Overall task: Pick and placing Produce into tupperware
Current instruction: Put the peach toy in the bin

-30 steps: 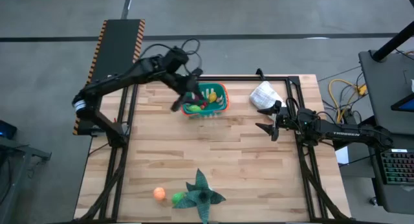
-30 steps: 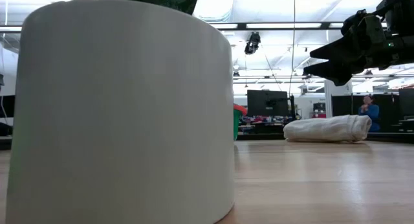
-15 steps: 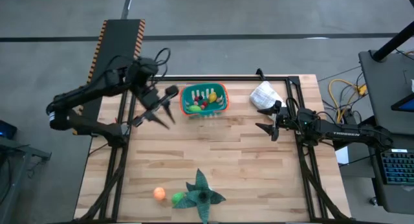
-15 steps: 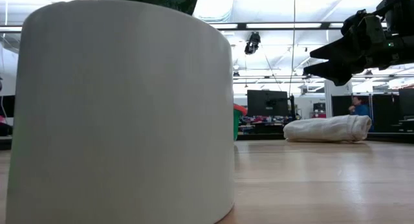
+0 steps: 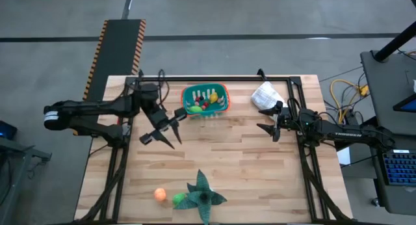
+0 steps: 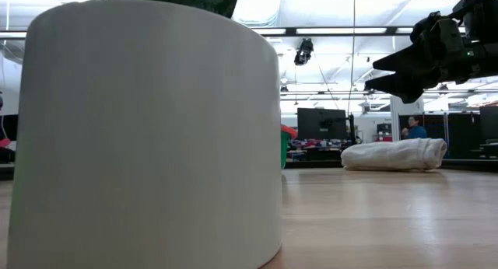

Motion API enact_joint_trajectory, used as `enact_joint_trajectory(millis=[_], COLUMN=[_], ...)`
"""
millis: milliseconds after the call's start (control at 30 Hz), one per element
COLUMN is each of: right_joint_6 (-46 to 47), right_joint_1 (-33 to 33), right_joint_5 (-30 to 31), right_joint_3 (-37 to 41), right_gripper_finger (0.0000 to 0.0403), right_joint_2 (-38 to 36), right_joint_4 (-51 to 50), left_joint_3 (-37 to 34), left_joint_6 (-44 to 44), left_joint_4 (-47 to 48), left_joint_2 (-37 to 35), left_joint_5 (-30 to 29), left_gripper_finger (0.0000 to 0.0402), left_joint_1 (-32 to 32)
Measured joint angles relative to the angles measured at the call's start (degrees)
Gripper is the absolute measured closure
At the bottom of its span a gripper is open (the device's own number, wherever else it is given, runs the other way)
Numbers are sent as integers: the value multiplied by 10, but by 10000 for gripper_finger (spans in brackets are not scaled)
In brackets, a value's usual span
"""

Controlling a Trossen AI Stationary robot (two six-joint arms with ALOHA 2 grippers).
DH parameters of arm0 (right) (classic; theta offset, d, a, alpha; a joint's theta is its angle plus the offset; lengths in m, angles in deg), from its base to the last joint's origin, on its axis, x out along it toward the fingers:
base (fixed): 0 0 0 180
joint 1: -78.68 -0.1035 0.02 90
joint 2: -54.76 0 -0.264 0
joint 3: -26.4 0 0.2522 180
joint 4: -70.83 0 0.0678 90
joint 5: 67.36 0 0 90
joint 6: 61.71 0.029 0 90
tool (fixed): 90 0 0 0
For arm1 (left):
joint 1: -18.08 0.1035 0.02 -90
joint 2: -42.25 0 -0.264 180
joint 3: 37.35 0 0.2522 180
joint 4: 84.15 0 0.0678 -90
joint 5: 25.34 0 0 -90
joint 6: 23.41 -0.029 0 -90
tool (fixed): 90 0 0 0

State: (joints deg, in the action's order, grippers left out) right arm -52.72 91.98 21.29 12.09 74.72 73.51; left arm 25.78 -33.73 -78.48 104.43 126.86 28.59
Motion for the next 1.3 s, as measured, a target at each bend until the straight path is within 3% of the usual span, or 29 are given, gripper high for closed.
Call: enact_joint_trajectory(millis=[100,233,333,500,600,667,833,1100,1200,1300], right_joint_6=[0,0,0,0,0,0,0,0,3,14], right_joint_1=[0,0,0,0,0,0,0,0,0,0], right_joint_5=[0,0,0,0,0,0,0,0,0,0], right_joint_3=[0,0,0,0,0,0,0,0,0,0], right_gripper_finger=[76,76,76,76,76,76,76,76,76,76], right_joint_2=[0,0,0,0,0,0,0,0,0,0], right_joint_4=[0,0,0,0,0,0,0,0,0,0], left_joint_3=[-16,-18,-11,3,3,4,16,16,16,27], left_joint_6=[8,7,9,29,22,-12,-50,1,45,104], left_joint_4=[-75,-102,-113,-96,-48,18,174,231,242,255], left_joint_2=[0,-1,1,-24,-59,-89,-151,-142,-115,-81], left_joint_5=[-4,-100,-119,-135,-182,-242,-502,-809,-902,-948], left_gripper_finger=[231,143,90,71,80,90,112,125,126,126], left_joint_1=[0,-3,-10,-26,-53,-82,-201,-427,-491,-537])
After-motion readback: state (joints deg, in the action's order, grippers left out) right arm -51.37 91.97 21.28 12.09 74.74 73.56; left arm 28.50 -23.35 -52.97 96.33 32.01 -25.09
